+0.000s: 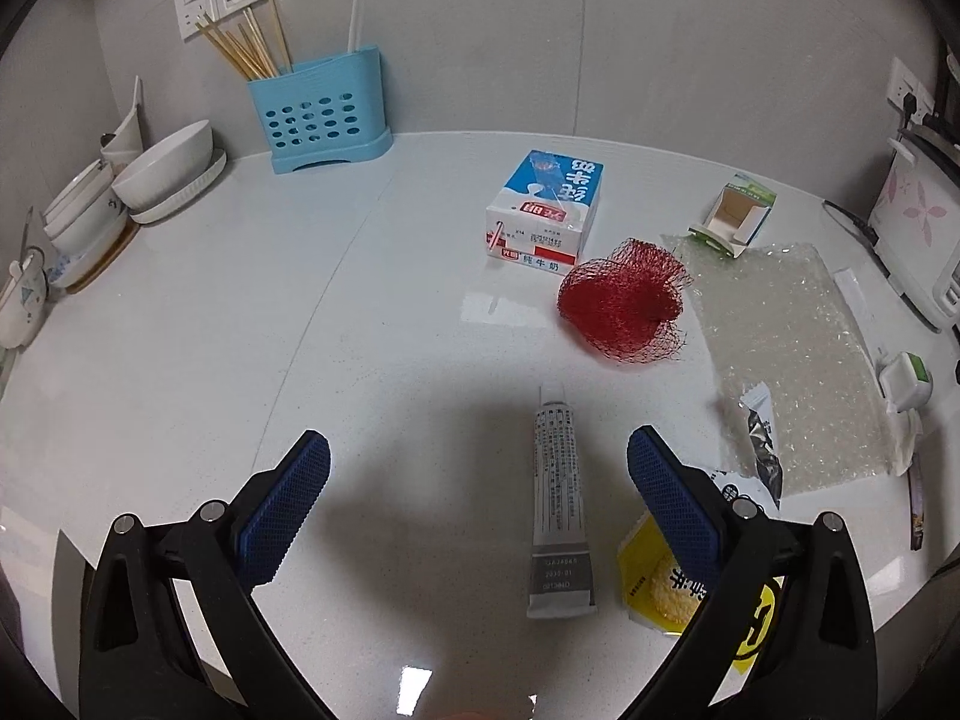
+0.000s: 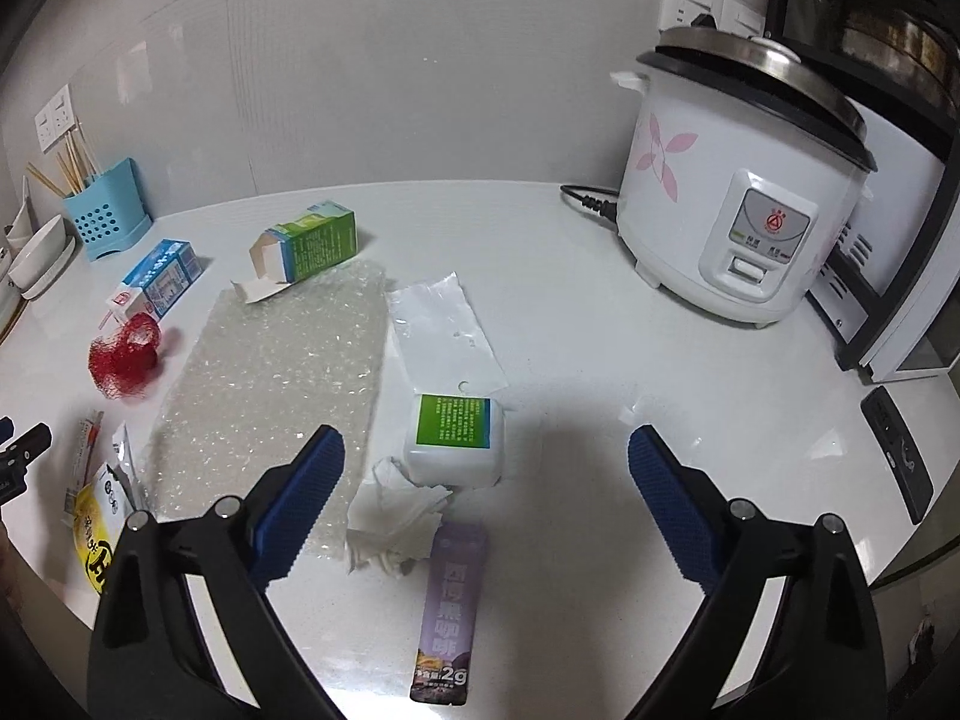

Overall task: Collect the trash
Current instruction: 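Grasp the white tube with the left tool while the right tool grasps the white bottle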

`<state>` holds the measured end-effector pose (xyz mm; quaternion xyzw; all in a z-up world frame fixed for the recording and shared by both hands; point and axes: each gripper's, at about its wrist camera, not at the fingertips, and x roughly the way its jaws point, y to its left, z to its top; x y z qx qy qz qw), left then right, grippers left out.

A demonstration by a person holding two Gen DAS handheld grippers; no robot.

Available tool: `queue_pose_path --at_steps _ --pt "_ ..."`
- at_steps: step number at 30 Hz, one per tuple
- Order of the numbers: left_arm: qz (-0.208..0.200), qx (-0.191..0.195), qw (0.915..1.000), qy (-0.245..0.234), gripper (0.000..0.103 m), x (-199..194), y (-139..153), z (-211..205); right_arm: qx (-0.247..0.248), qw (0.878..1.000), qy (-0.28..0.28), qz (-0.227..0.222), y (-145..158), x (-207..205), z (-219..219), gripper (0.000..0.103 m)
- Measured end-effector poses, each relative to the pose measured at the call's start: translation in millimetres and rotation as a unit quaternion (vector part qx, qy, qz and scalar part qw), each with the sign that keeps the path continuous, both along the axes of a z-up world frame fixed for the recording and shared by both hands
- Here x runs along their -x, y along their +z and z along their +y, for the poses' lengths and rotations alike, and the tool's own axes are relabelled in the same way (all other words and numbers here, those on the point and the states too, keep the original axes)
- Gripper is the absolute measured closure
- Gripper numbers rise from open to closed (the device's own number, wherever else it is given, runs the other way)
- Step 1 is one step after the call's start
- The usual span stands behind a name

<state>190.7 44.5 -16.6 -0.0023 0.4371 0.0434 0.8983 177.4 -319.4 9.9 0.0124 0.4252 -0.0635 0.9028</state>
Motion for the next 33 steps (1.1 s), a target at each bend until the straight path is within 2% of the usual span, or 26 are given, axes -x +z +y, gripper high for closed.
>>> queue_pose_path --at_steps 10,24,33 --pt "0.052 -0.004 0.9986 -0.007 0.006 -26 -27 -12 0.013 0.999 -0.002 0.048 -23 -32 3 0.012" --pt "0.074 -0.017 0.997 -0.012 0.007 -39 -37 -25 0.017 0.997 0.0 0.077 -42 -46 10 0.012" --pt "0.087 -0.005 0.9961 -0.009 0.013 -49 -46 -22 0.011 0.996 0.006 0.093 -51 -54 14 0.028"
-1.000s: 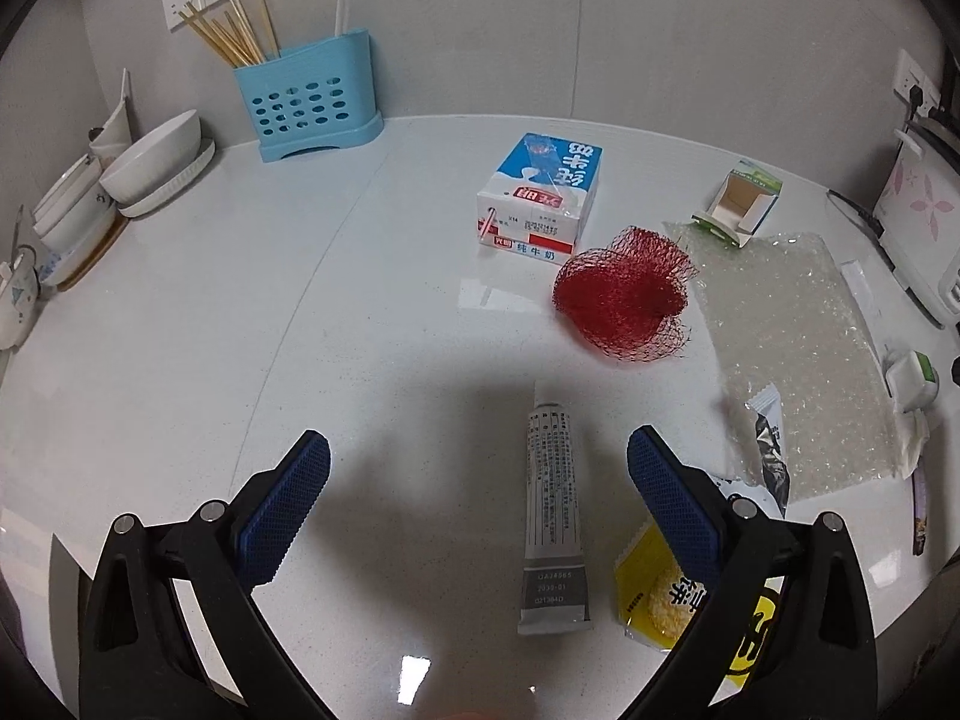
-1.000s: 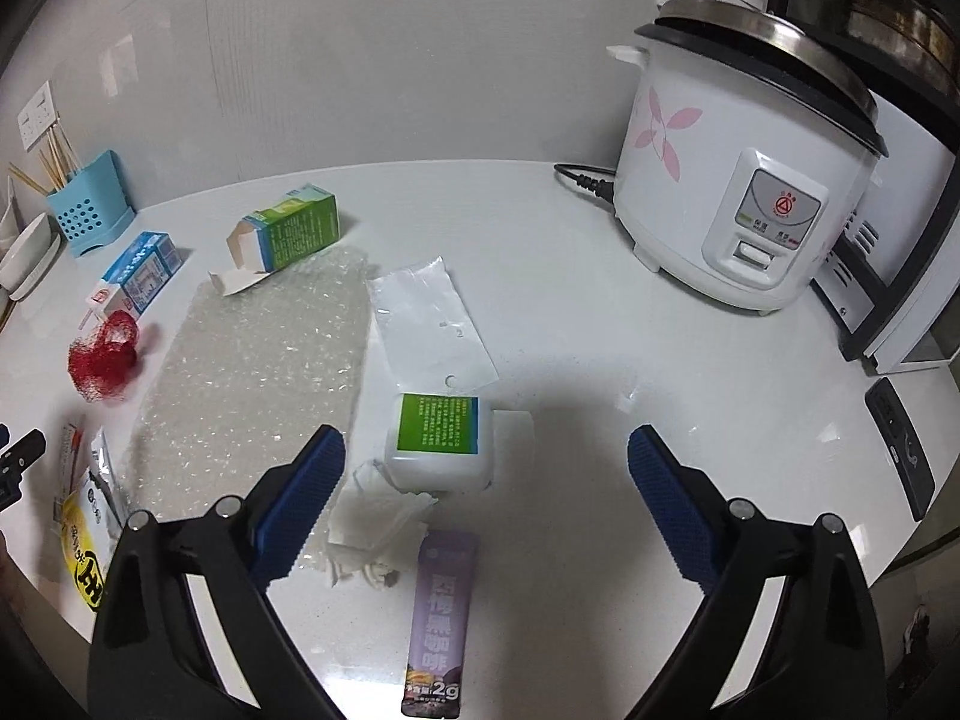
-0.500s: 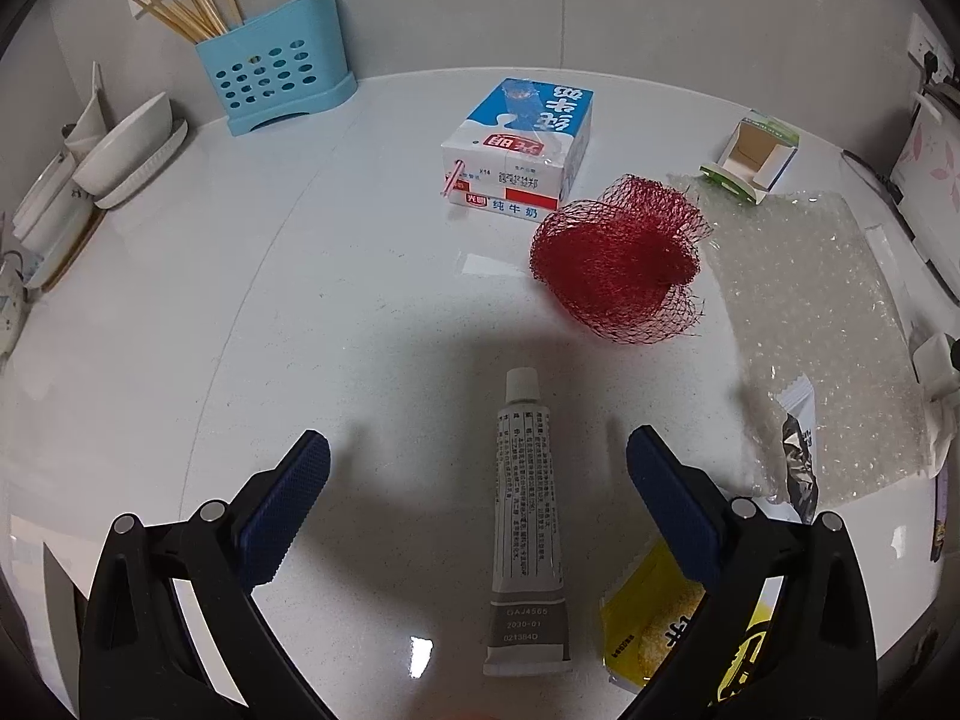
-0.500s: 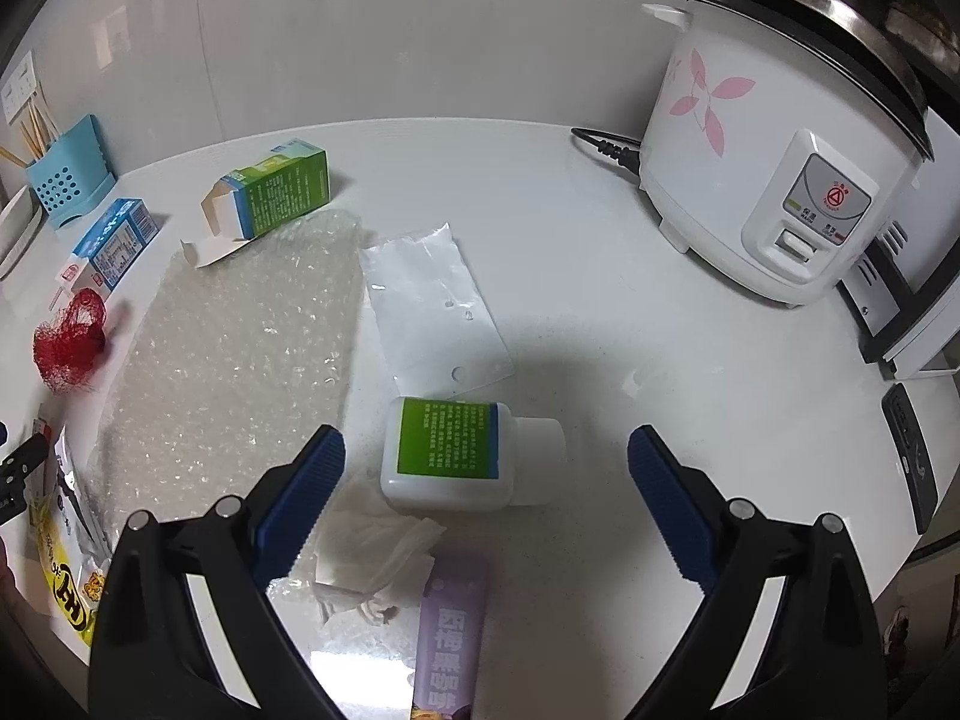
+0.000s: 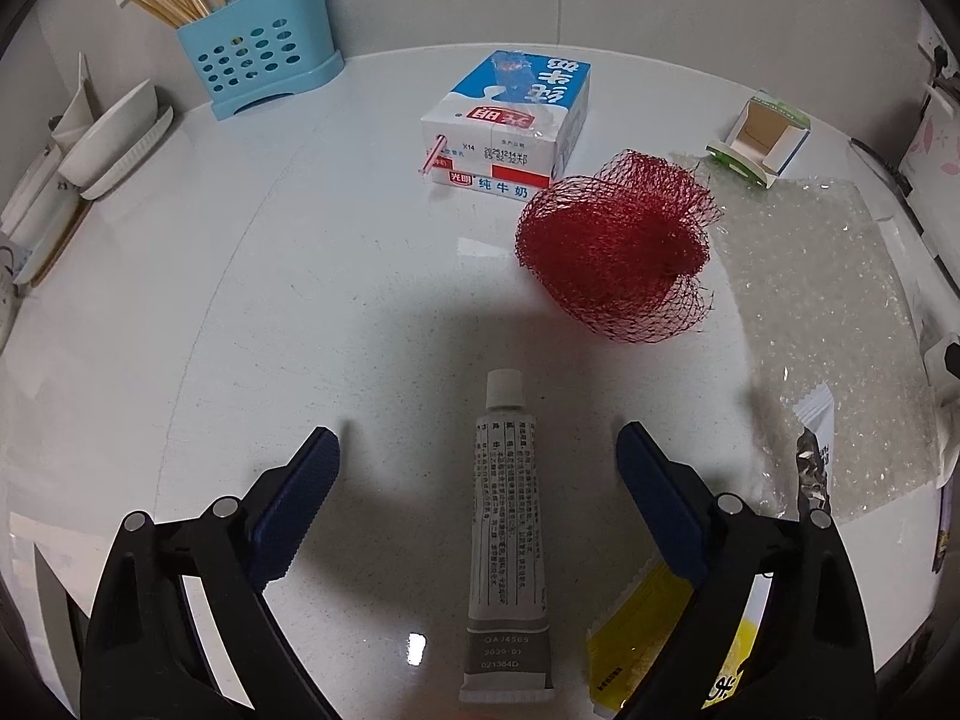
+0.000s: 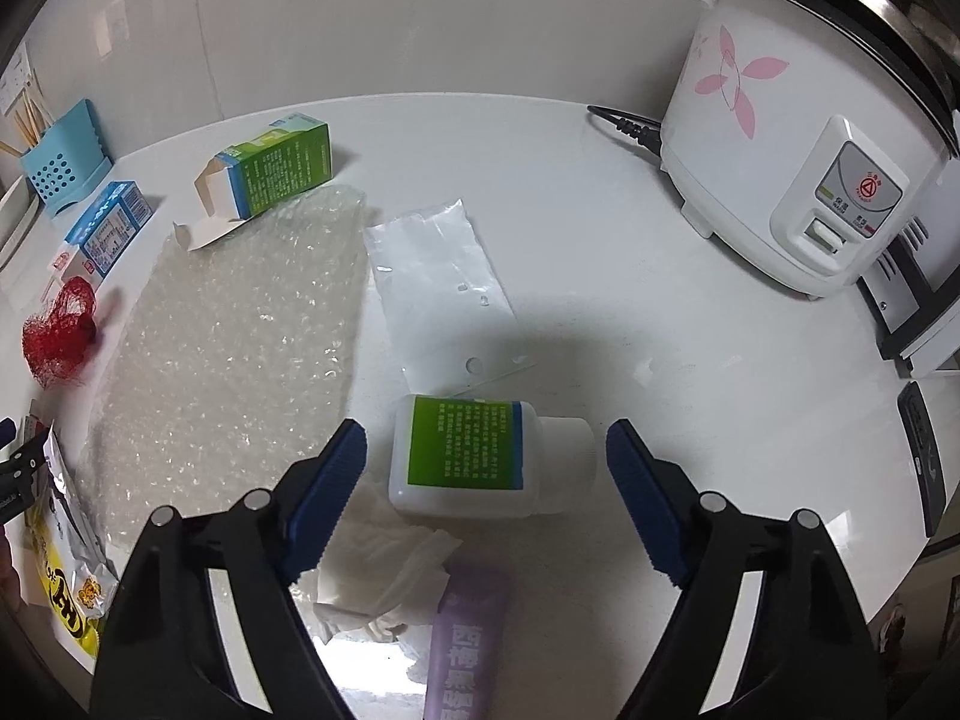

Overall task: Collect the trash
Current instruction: 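Grasp the white tube with the left tool while the right tool grasps the white bottle, then lift the tube and bottle and carry both down toward the mesh trash bin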

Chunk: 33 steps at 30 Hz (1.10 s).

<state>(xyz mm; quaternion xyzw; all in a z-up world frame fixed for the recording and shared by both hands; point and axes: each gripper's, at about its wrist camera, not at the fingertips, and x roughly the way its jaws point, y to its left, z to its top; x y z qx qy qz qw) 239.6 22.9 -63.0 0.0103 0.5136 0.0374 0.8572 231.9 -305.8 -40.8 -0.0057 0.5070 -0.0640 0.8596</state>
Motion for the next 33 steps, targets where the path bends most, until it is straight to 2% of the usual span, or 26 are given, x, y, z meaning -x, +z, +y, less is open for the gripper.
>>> queue_pose_path --at_steps 5,7,12,18,28,33 --pt "0.006 0.019 0.9998 -0.004 0.025 -2 0 2 0.004 1.0 0.003 0.007 -5 -2 3 0.038" --pt "0.005 0.019 0.9998 -0.006 0.033 -2 1 1 0.003 1.0 0.002 0.007 -6 -2 3 0.039" --pt "0.006 0.02 0.9998 0.0 0.065 0 6 0 0.002 1.0 -0.001 0.005 -6 -1 3 0.039" --pt "0.008 0.032 0.9994 -0.01 0.081 5 8 -2 0.003 1.0 -0.004 0.001 -5 1 2 0.039" --pt "0.002 0.032 0.9993 -0.018 0.084 11 10 -8 0.001 1.0 -0.004 -0.003 -4 4 1 0.039" --pt "-0.017 0.032 0.9991 -0.023 0.084 15 16 -10 0.001 1.0 -0.007 -0.012 -1 5 -1 0.039"
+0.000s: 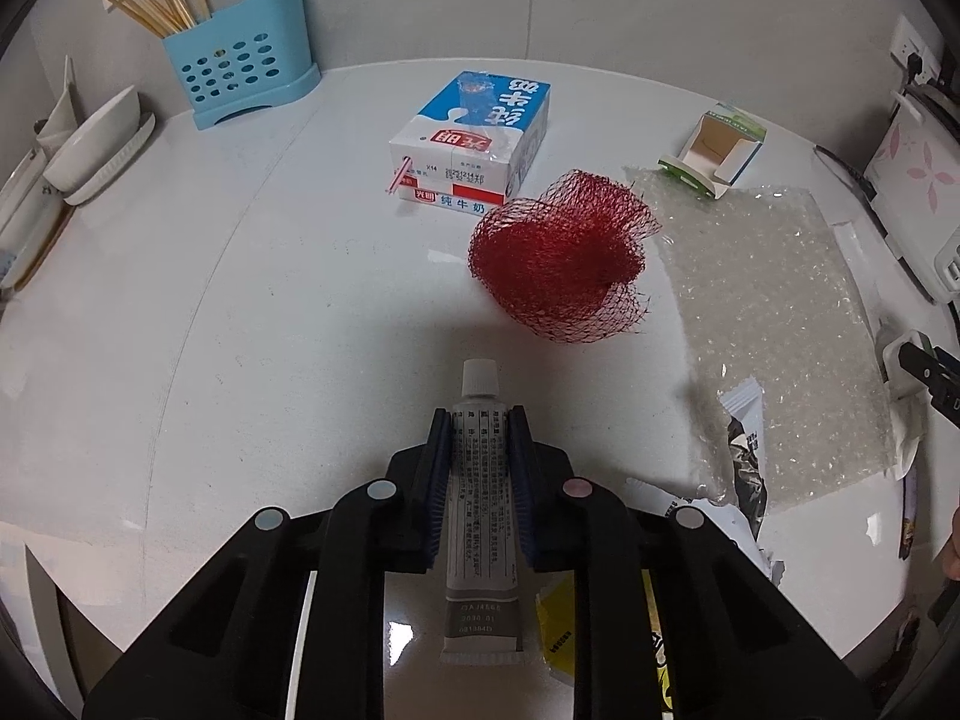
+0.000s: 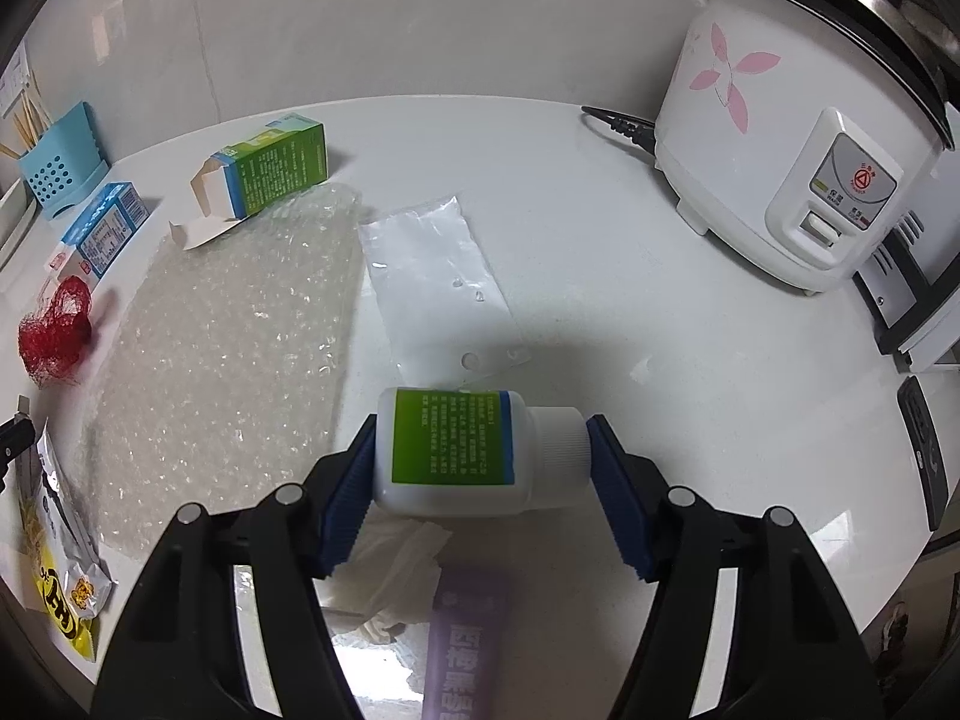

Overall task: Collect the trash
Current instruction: 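Lift the tube and bottle and carry both down toward the mesh trash bin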

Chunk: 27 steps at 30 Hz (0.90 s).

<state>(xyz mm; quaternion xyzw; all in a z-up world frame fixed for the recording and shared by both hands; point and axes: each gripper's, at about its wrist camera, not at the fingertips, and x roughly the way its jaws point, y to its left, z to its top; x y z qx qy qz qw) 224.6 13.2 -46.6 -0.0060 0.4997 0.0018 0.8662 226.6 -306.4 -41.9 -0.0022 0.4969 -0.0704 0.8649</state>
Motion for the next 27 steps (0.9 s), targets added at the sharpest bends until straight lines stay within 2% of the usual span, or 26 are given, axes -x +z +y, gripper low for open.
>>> queue_pose_path --at_steps 9,16,27 --pt "-0.043 -0.001 0.999 0.006 0.084 10 21 -1 -0.001 1.0 -0.005 -0.03 11 8 -3 0.039" --pt "-0.079 -0.003 0.9968 0.01 0.085 27 46 -1 -0.003 0.998 -0.009 -0.061 36 22 -5 0.039" --pt "-0.13 0.012 0.9914 0.01 0.085 74 87 -7 -0.002 0.992 0.024 -0.125 86 82 28 0.039"
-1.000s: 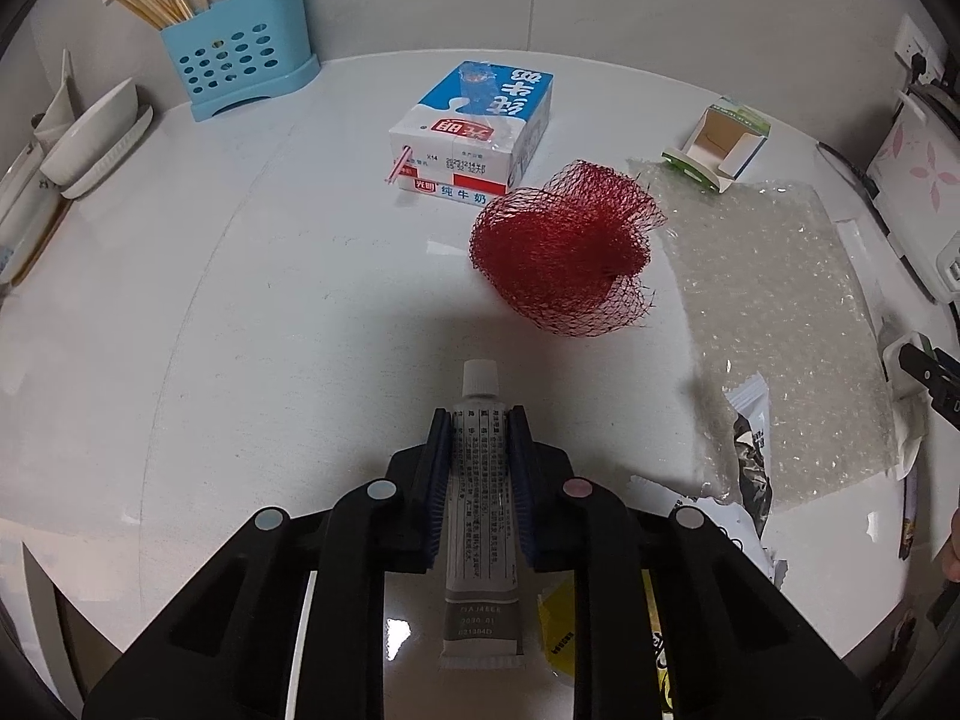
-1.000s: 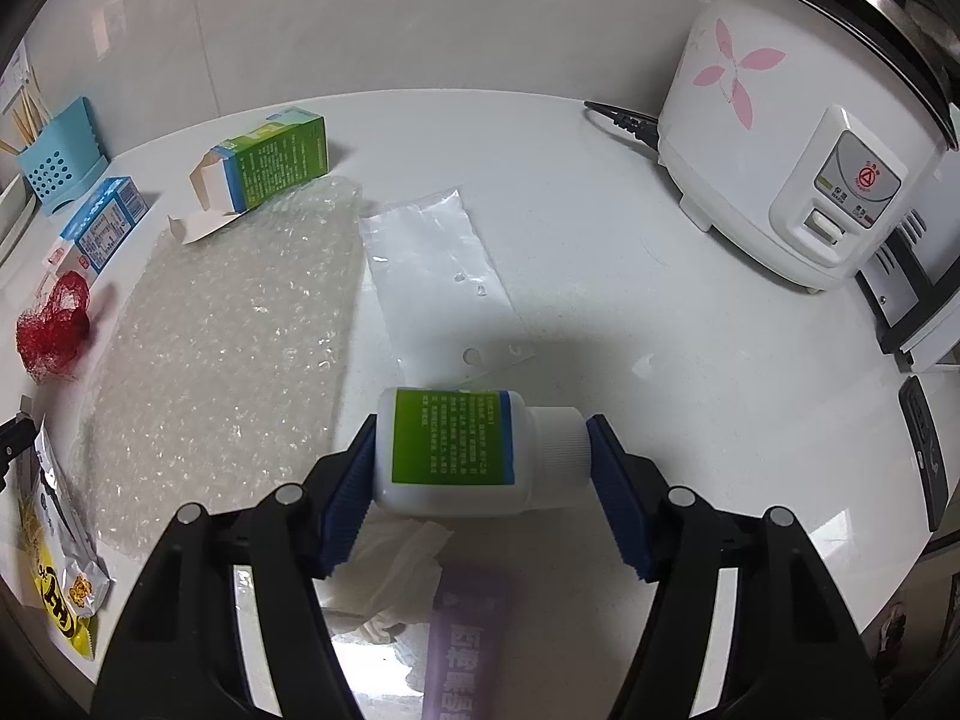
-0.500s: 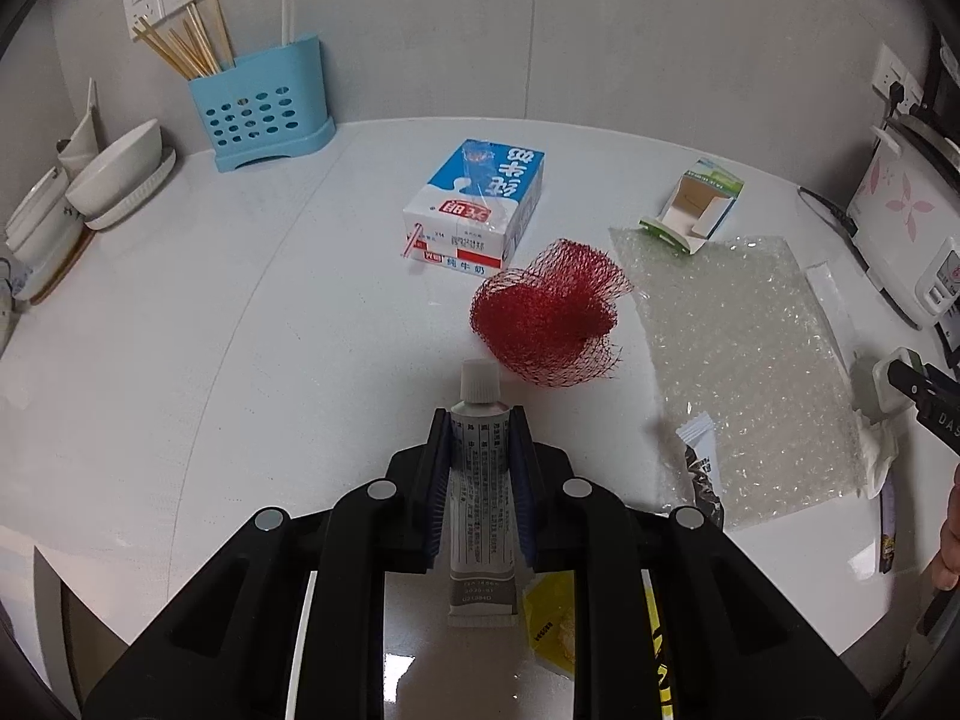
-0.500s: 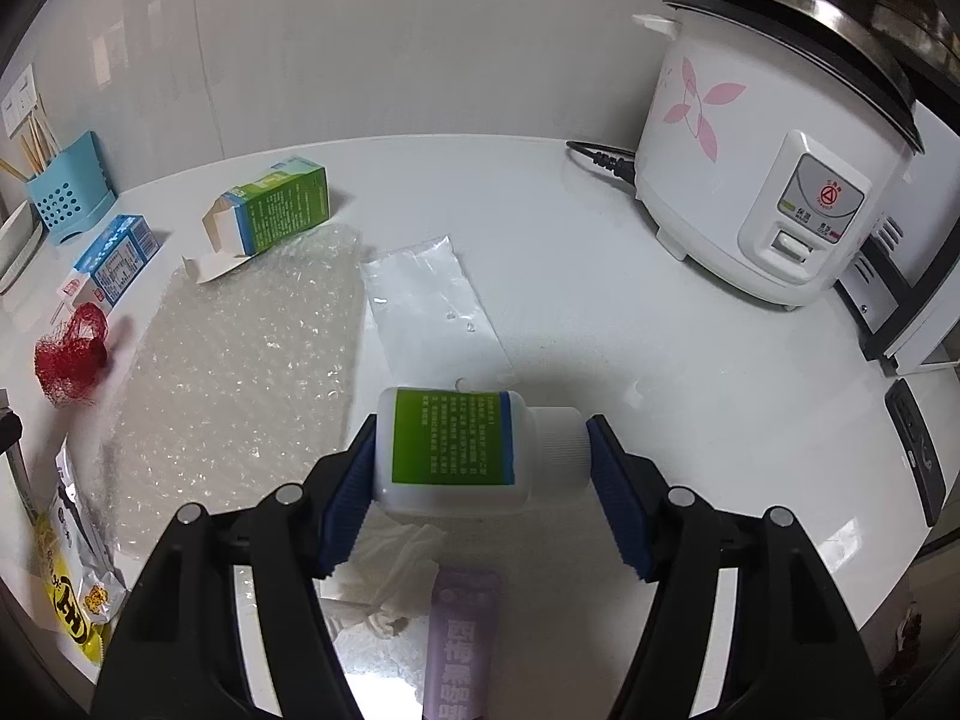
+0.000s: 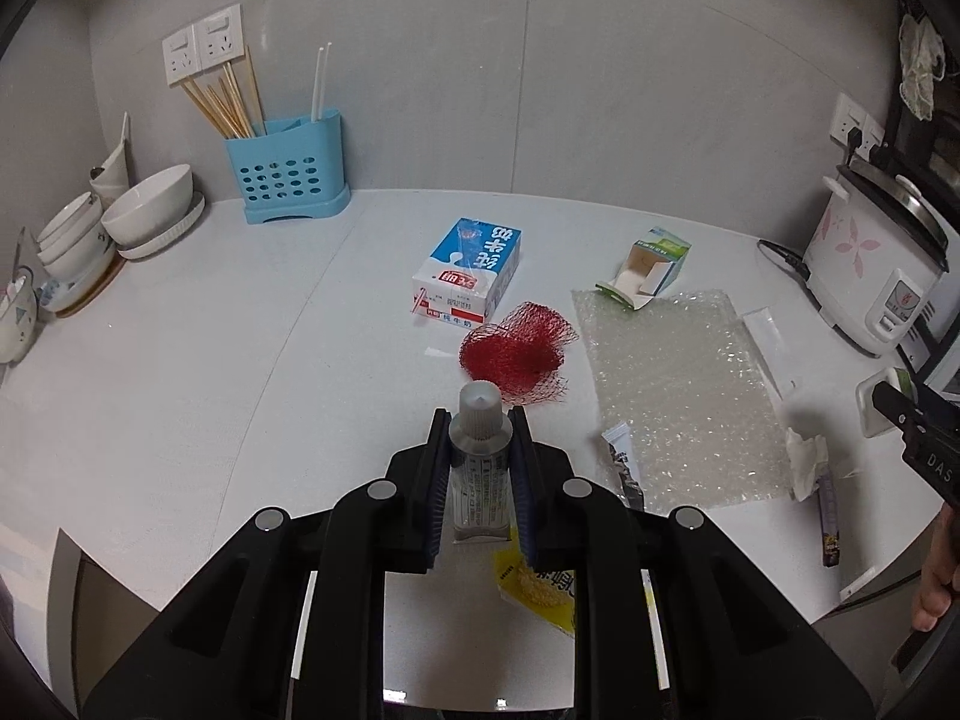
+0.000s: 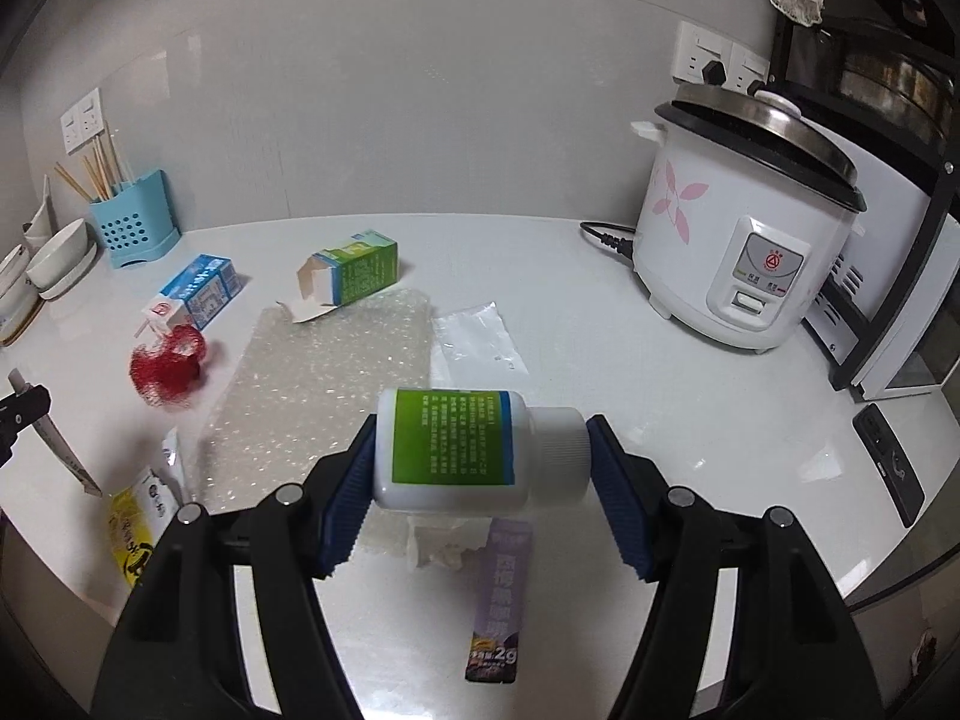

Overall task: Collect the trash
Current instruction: 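Lift the tube and bottle and carry both down toward the mesh trash bin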

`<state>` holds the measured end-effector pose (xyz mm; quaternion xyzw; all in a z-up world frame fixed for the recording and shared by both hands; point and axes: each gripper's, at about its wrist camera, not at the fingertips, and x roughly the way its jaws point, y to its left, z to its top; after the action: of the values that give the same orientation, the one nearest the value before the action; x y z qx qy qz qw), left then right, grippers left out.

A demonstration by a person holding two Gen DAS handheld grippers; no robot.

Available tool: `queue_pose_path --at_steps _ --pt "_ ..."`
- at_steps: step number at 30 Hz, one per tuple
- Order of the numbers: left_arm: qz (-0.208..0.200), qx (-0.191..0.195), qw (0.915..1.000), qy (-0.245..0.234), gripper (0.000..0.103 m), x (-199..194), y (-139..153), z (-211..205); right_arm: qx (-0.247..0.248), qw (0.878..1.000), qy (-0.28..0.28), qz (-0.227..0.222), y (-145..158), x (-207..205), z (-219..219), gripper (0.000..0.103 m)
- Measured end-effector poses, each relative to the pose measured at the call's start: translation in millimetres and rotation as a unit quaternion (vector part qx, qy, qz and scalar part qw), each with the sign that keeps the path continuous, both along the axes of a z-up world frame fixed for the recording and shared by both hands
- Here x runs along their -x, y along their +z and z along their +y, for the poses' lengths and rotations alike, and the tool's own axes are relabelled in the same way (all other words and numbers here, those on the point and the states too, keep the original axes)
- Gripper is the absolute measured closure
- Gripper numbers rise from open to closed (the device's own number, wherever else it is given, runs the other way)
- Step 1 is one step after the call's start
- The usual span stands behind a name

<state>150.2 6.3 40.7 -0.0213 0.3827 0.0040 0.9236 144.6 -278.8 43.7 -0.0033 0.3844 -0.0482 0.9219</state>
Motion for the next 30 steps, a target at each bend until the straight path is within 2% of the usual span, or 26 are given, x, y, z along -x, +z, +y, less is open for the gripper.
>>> queue_pose_path --at_steps 7,12,22,30 --pt "-0.03 0.012 0.9994 -0.015 0.085 53 22 -4 -0.01 0.998 0.038 -0.044 27 58 30 0.039" --pt "-0.046 0.016 0.9985 -0.025 0.085 99 24 -7 -0.013 0.996 0.061 -0.068 28 104 51 0.039" --pt "-0.053 0.028 0.9967 -0.055 0.085 175 -3 -9 -0.021 0.993 0.085 -0.079 -5 181 82 0.039" --pt "-0.052 0.027 0.9971 -0.049 0.084 218 -43 -4 -0.022 0.993 0.093 -0.074 -48 230 101 0.039"
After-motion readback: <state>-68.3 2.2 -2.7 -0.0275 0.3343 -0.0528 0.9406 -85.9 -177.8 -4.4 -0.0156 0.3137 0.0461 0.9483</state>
